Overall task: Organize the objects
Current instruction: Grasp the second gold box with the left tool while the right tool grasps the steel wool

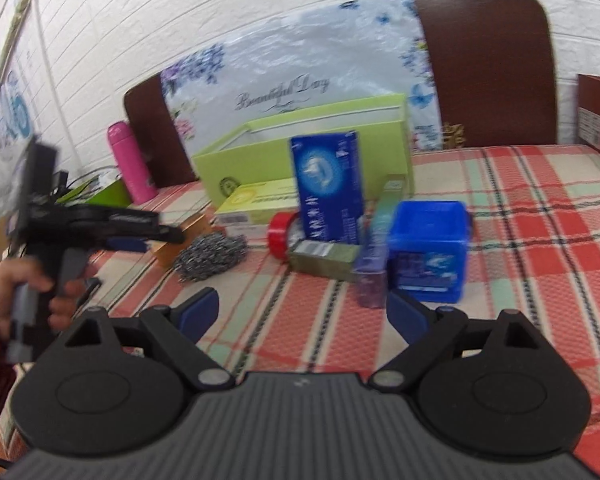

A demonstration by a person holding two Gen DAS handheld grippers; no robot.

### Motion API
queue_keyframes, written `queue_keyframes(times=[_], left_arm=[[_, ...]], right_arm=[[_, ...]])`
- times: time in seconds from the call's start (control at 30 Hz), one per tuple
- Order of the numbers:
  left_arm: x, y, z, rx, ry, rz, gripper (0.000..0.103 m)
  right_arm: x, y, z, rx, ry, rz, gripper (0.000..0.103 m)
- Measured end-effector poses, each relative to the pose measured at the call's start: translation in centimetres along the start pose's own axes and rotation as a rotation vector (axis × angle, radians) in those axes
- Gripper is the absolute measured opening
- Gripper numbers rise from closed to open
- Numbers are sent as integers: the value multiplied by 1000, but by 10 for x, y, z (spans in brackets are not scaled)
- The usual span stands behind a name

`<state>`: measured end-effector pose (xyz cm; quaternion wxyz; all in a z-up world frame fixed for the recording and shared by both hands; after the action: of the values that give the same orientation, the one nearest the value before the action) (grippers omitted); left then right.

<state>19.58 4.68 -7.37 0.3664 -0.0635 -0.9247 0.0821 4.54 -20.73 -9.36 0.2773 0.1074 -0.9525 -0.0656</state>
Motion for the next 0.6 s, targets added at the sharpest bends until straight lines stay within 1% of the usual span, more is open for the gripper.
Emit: queue_keyframes(times=[0.03, 0.07, 0.1, 0.2, 0.33, 0.43, 0.53, 0.6], left_arm=[[-6, 3, 1, 17, 29, 2, 33], [-9, 6, 2, 43, 52, 21, 27], [-6, 7, 4, 52, 38, 26, 24], [8, 10, 14, 65, 55, 50, 24], [29, 16, 34, 91, 51, 57, 24], [40, 25, 44, 129, 48, 50, 24], [48, 27, 50, 130, 53, 45, 24], [50, 26, 52, 120, 59, 48, 24]], right_arm=[[-4, 7, -1, 15, 9, -15, 91], [-8, 14, -2, 30, 15, -29, 90], [-12, 21, -4, 46, 18, -41, 90], [-27, 40, -10, 110, 23, -63, 88], [-56, 57, -19, 152, 46, -83, 80], [-82, 62, -29, 118, 76, -92, 74], [-107, 67, -39, 57, 104, -97, 73], [-122, 73, -43, 45, 120, -88, 73]])
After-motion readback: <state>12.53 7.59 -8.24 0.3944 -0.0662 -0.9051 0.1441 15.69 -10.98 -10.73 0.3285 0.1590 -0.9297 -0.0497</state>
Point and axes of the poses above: each gripper's, at about its wrist camera, not at the fingertips, and x roughly against the way its jaws point, y to its left, z to its underside, the point moved 3 cm from there along -x, roughly the way its jaws point, and after that the axes turned 5 degrees about x, right-handed, at the moved point
